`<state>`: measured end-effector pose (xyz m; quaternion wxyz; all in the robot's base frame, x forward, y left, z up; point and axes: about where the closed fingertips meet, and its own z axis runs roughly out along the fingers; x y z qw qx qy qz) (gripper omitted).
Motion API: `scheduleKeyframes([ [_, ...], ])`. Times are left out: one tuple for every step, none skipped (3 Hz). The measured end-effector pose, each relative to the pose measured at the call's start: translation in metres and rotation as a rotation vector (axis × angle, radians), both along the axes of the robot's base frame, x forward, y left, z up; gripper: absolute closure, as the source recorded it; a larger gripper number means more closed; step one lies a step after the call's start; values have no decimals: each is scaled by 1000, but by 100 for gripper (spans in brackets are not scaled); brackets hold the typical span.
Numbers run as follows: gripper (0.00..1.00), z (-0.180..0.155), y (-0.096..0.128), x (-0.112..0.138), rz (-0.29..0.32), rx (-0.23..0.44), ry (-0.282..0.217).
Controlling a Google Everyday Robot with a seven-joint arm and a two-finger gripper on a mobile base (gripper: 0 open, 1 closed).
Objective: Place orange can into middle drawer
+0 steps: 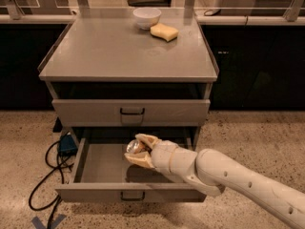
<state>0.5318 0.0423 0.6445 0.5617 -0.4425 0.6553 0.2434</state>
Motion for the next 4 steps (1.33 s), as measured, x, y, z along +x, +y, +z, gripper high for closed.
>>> scheduleKeyframes([
  [100,-13,-48,35,-156,-134,-40],
  [100,-13,-48,35,-156,-134,-39],
  [100,-44,-53,43,-180,-113,-9],
  [100,-93,-60,54,-226,-121,41],
])
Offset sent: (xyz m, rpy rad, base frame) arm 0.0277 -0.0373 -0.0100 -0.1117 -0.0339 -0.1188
